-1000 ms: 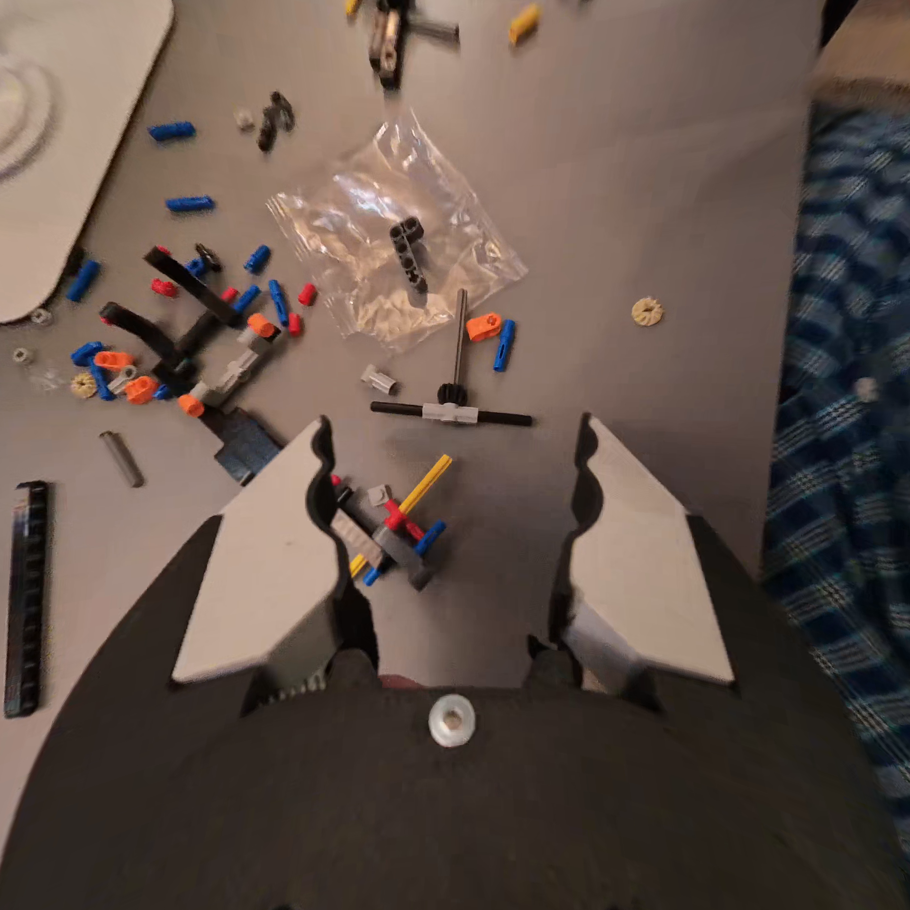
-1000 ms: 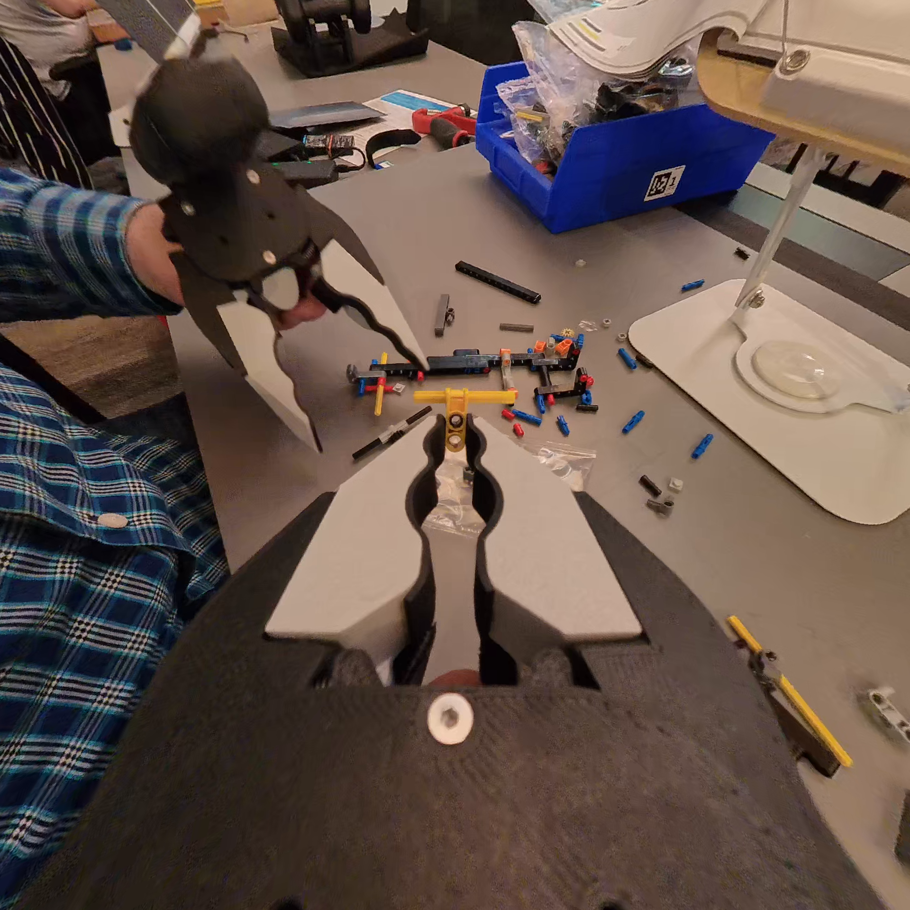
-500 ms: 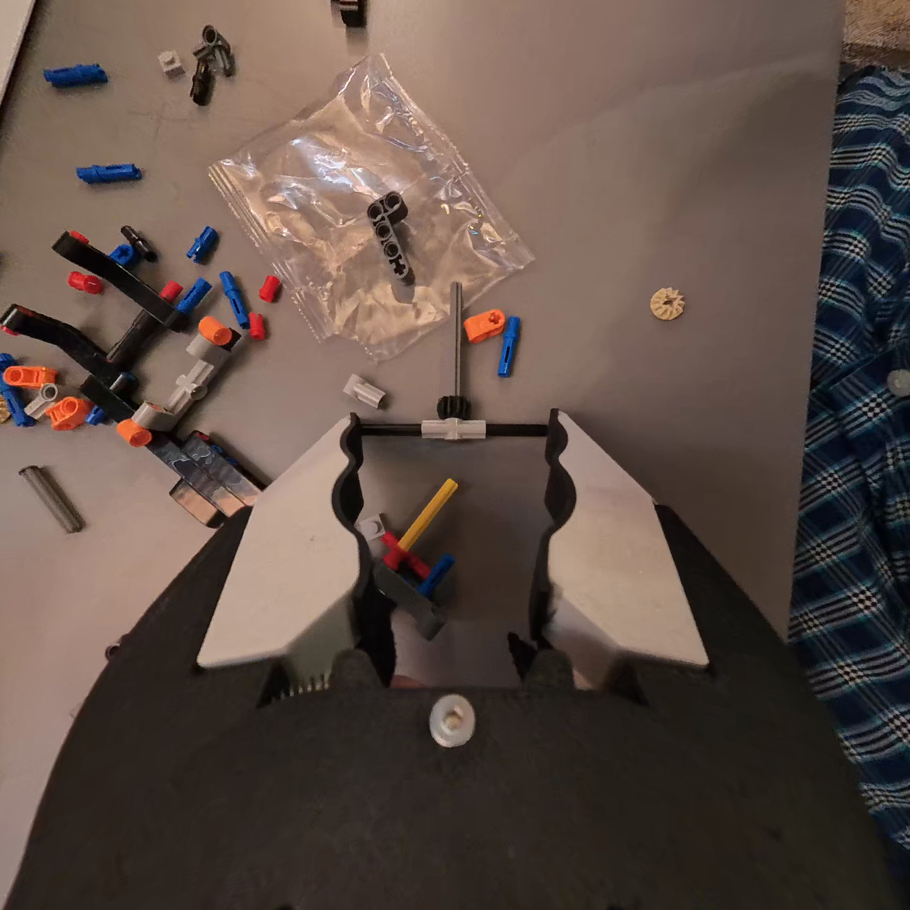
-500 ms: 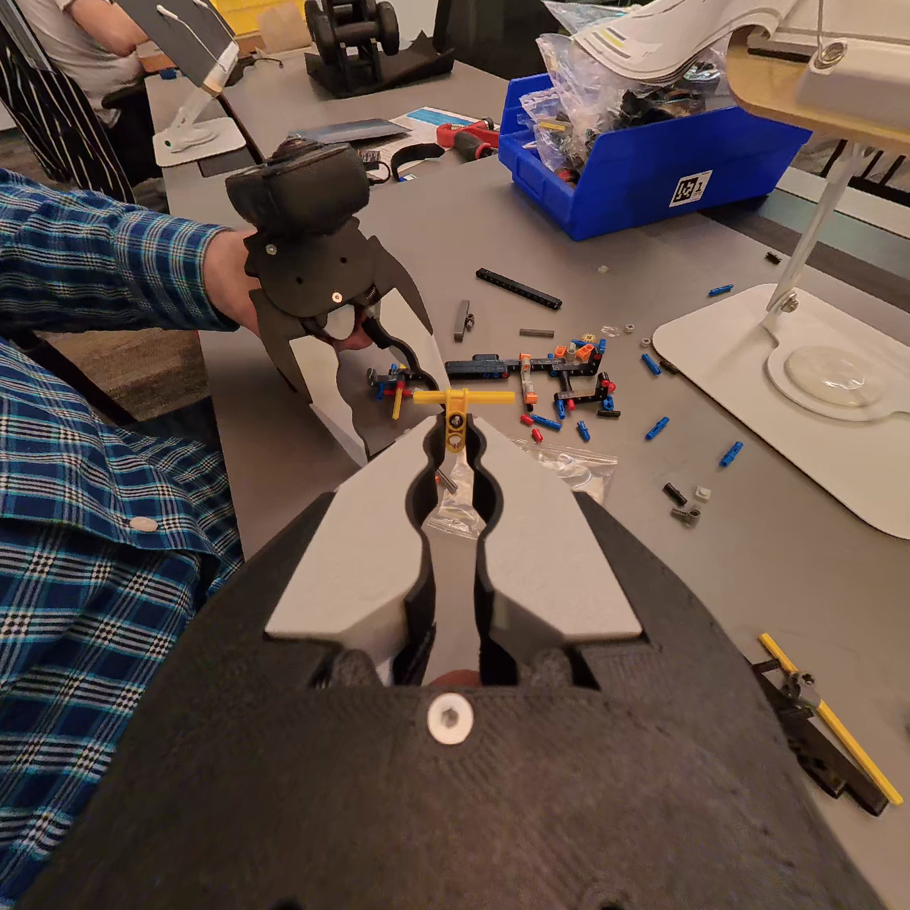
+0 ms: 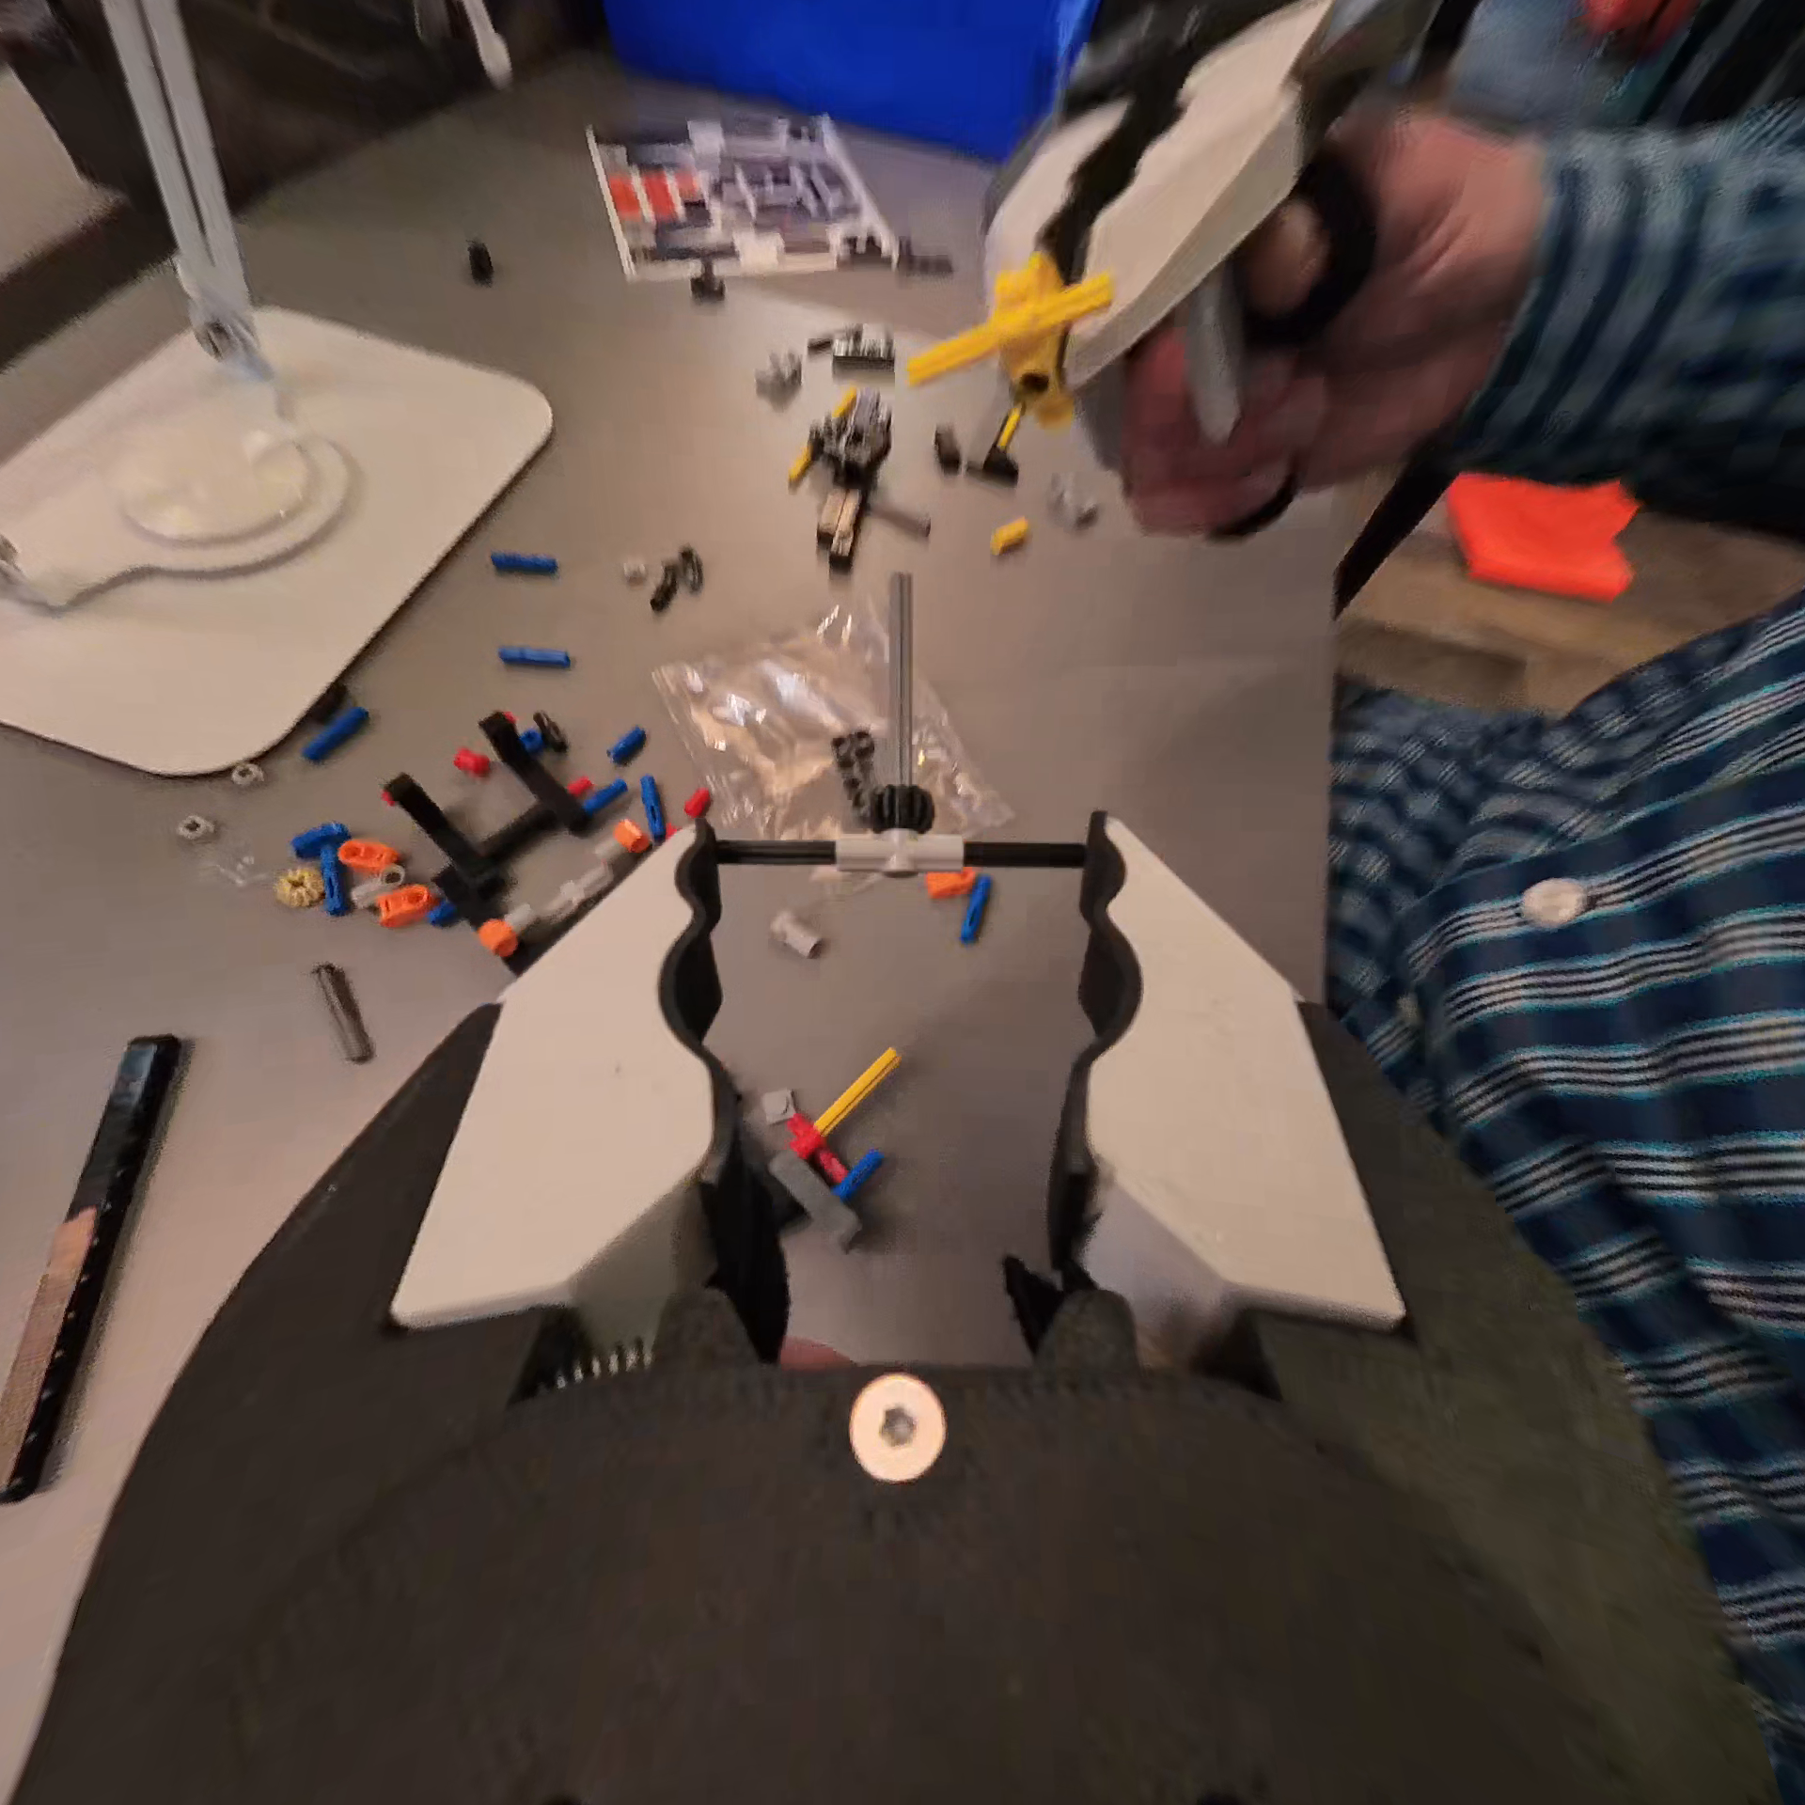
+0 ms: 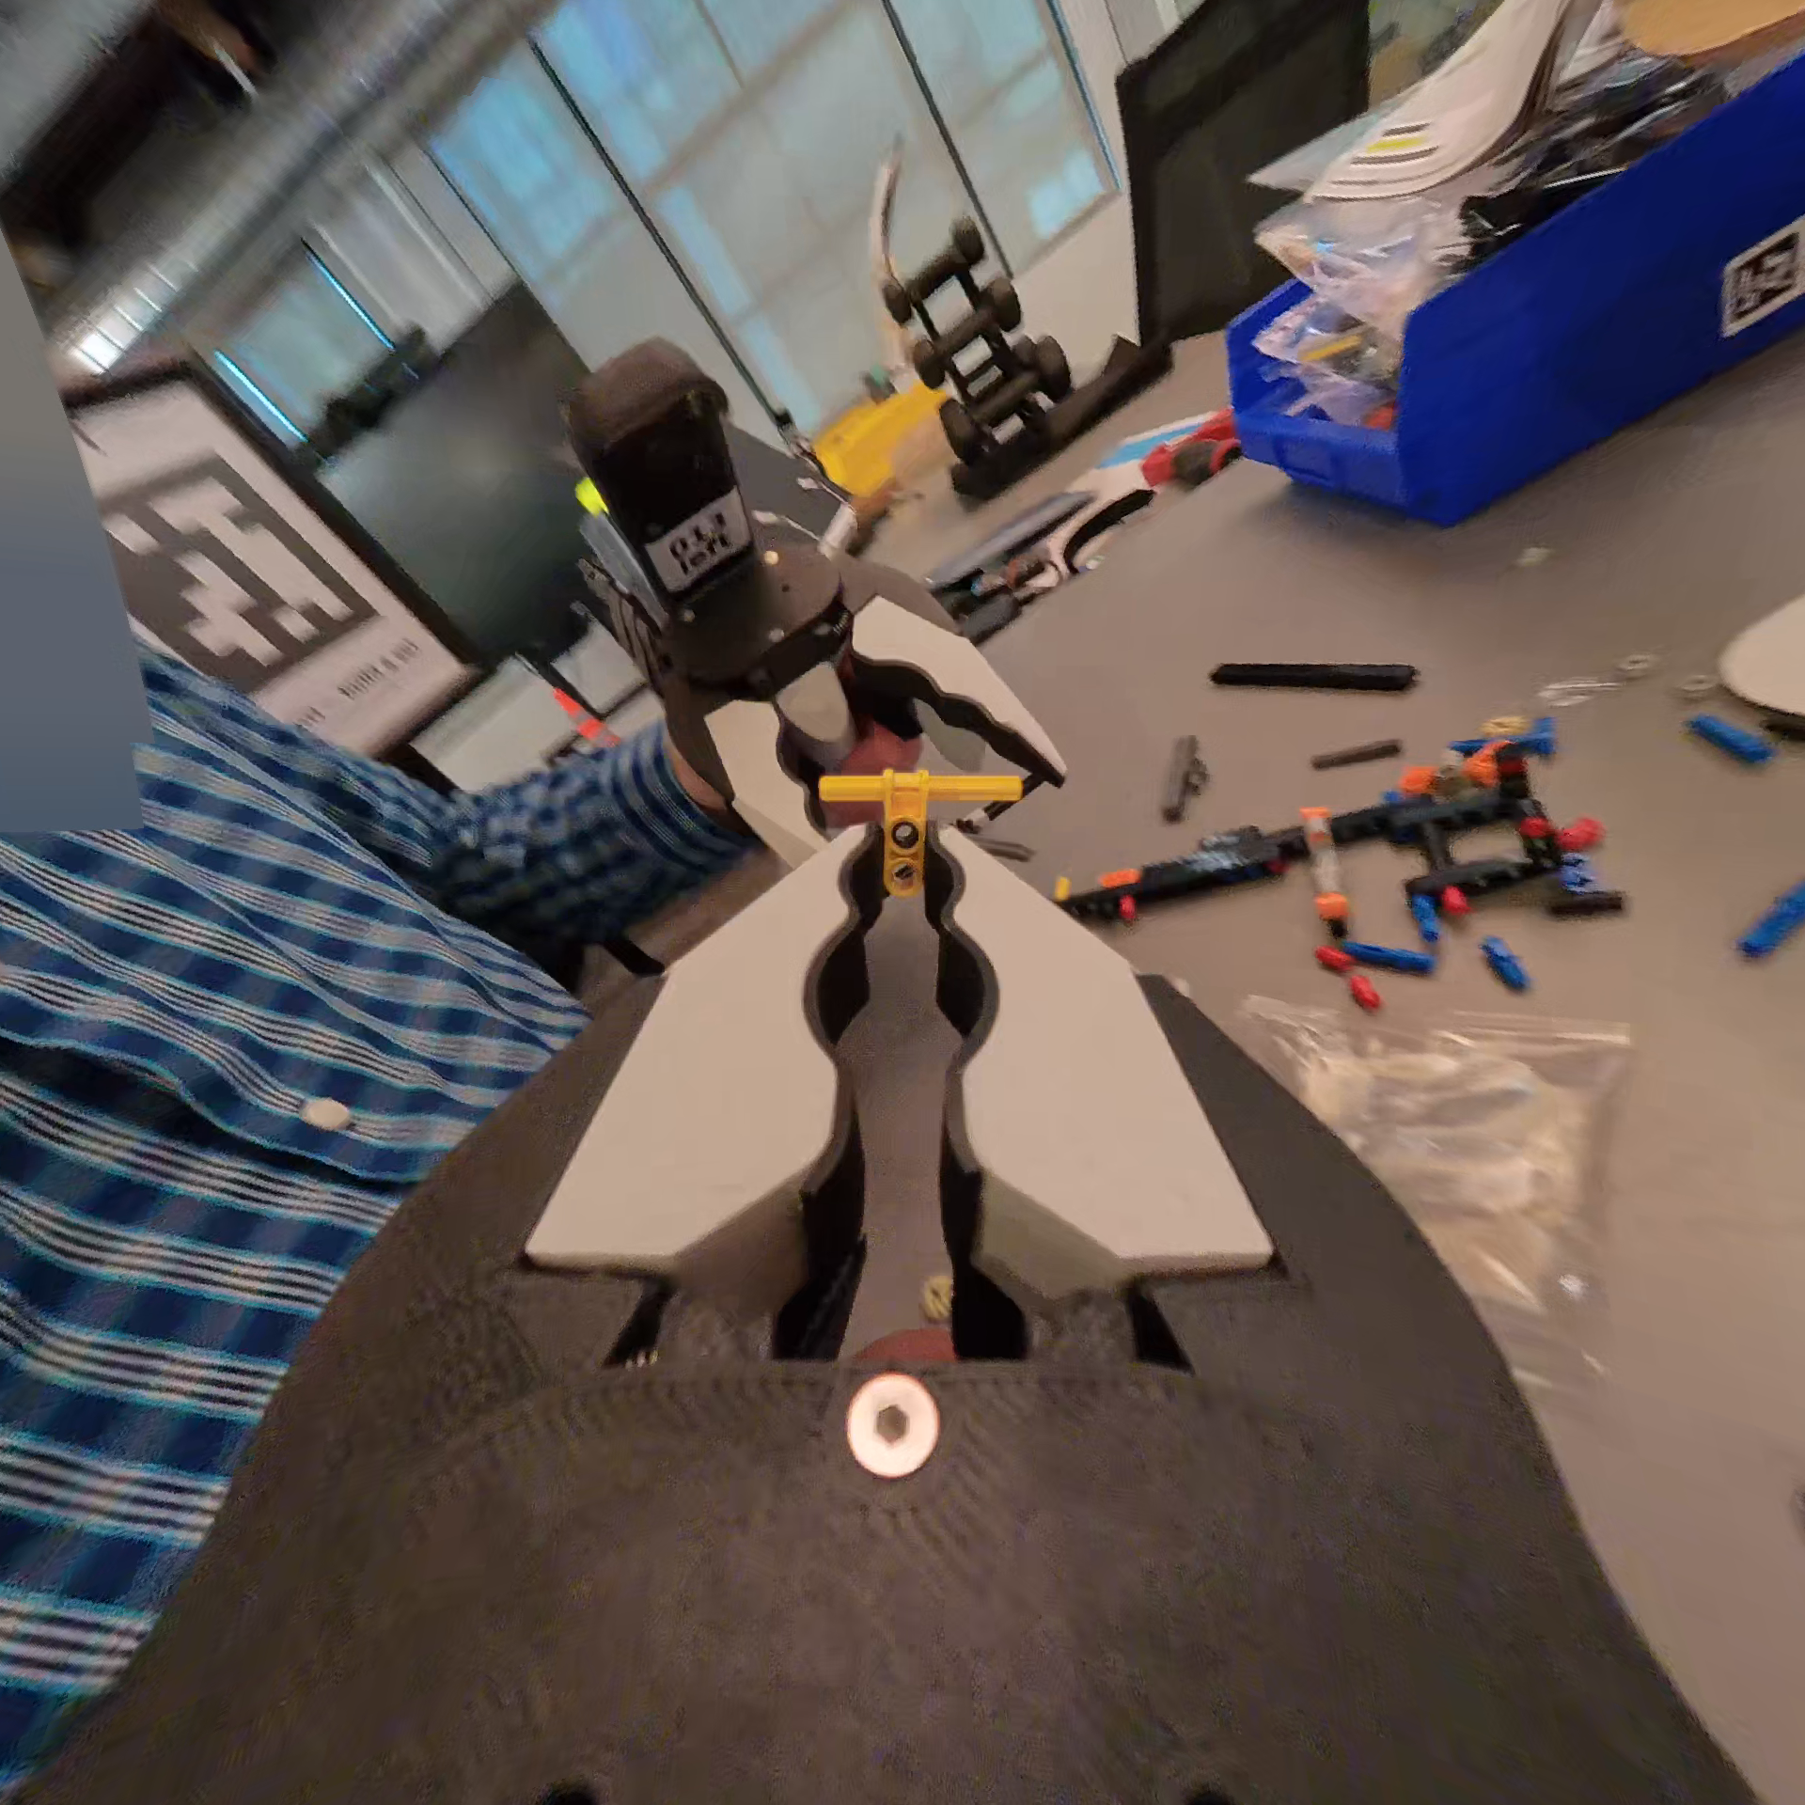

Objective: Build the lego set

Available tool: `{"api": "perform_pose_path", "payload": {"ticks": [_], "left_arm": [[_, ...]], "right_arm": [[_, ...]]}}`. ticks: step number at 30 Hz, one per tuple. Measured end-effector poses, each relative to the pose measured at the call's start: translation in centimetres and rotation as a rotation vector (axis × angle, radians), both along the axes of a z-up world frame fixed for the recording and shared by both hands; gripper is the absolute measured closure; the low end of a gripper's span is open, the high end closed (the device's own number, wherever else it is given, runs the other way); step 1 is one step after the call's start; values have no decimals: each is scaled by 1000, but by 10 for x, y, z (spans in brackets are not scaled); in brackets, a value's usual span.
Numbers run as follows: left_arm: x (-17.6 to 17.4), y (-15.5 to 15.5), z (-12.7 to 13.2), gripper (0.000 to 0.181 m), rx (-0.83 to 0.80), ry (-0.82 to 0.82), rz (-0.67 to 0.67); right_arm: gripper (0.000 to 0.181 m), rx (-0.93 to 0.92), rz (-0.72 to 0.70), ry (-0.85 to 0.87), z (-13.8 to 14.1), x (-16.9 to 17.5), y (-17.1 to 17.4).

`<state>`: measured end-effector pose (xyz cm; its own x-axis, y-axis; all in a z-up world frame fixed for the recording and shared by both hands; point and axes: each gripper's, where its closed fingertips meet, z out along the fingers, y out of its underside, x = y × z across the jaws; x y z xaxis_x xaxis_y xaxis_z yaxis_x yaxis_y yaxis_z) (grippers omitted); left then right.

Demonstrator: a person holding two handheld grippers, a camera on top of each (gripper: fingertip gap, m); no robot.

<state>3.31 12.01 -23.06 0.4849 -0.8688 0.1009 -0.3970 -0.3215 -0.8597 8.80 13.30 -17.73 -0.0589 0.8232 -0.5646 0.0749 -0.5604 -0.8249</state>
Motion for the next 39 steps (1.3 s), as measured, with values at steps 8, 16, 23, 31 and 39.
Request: {"api": "perform_pose_path", "payload": {"ticks": [8,16,23,31,39], "left_arm": [[0,-4,52,109,-38,-240,-1],[2,-8,67,109,-64,-232,-2],[-2,-10,65,109,-86,-214,-2],[-6,-10,64,109,-90,-201,0],[-5,-10,63,109,-100,-213,-3]], "right_arm": [[176,-234,80,247,31,-17,9],[176,-312,126,385,46,-20,15],[177,-223,142,327,46,-30,9],[176,-112,161,219,42,-33,7],[176,-61,170,171,40,-34,8]]}}
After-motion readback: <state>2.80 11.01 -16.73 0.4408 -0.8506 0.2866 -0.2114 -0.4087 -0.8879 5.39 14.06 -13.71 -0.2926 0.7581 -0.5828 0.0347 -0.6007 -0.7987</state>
